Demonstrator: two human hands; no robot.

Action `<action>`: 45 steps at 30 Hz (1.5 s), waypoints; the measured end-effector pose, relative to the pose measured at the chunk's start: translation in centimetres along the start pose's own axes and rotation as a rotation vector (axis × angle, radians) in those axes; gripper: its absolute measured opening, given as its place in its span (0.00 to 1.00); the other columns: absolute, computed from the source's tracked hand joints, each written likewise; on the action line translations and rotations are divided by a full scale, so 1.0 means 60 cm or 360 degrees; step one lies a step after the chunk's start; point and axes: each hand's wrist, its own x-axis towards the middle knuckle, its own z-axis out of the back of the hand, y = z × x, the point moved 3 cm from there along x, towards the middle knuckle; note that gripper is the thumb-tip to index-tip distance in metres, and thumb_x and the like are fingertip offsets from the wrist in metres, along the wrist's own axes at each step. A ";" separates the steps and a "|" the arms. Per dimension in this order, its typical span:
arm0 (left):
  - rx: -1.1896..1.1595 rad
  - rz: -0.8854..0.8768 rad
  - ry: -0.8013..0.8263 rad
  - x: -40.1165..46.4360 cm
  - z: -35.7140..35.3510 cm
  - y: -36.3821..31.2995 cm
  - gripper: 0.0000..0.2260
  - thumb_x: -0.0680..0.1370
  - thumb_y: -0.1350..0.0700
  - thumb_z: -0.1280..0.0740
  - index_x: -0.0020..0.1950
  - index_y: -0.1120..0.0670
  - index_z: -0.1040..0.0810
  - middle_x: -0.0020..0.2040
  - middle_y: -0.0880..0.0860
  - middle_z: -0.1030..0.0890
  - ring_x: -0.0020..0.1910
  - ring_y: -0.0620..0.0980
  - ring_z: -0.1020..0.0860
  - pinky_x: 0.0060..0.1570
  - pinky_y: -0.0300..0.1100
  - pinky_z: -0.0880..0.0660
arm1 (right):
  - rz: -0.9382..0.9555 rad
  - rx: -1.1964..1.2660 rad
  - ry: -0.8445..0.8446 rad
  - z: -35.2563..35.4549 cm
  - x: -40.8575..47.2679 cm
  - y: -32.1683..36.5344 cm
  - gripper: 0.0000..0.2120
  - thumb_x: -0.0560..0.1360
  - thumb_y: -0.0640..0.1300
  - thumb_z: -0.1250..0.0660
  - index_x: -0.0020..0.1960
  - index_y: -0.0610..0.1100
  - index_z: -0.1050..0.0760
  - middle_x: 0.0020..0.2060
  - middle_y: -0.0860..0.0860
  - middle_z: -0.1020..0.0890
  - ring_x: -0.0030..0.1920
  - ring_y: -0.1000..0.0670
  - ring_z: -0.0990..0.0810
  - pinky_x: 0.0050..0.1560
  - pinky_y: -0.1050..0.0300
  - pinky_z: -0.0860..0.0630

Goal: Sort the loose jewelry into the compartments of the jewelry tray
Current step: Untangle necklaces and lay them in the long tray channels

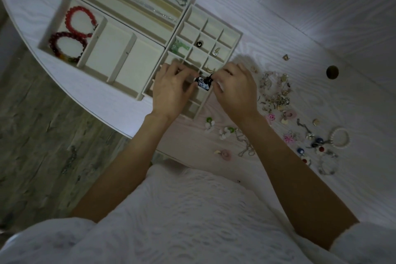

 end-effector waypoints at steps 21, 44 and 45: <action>0.0121 -0.0289 -0.0005 -0.026 0.002 -0.003 0.13 0.76 0.57 0.39 0.54 0.51 0.17 0.53 0.54 0.21 0.50 0.55 0.29 0.43 0.46 0.34 | -0.0174 0.0061 0.0130 -0.029 0.013 0.014 0.08 0.73 0.45 0.32 0.41 0.40 0.18 0.40 0.45 0.21 0.44 0.44 0.24 0.43 0.54 0.30; 0.0282 -0.0438 0.0081 -0.018 -0.004 -0.009 0.12 0.75 0.56 0.38 0.52 0.50 0.16 0.53 0.56 0.22 0.52 0.54 0.32 0.45 0.46 0.37 | 0.0124 -0.0125 0.0167 -0.014 -0.007 -0.006 0.12 0.73 0.44 0.40 0.46 0.42 0.19 0.43 0.46 0.26 0.45 0.46 0.29 0.43 0.57 0.37; 0.0301 -0.0446 0.0079 -0.017 -0.004 -0.009 0.12 0.75 0.56 0.37 0.52 0.50 0.16 0.53 0.56 0.22 0.52 0.54 0.32 0.45 0.46 0.37 | 0.0134 -0.0115 0.0135 -0.012 -0.008 -0.004 0.11 0.73 0.44 0.39 0.45 0.41 0.19 0.43 0.46 0.25 0.45 0.46 0.28 0.42 0.57 0.37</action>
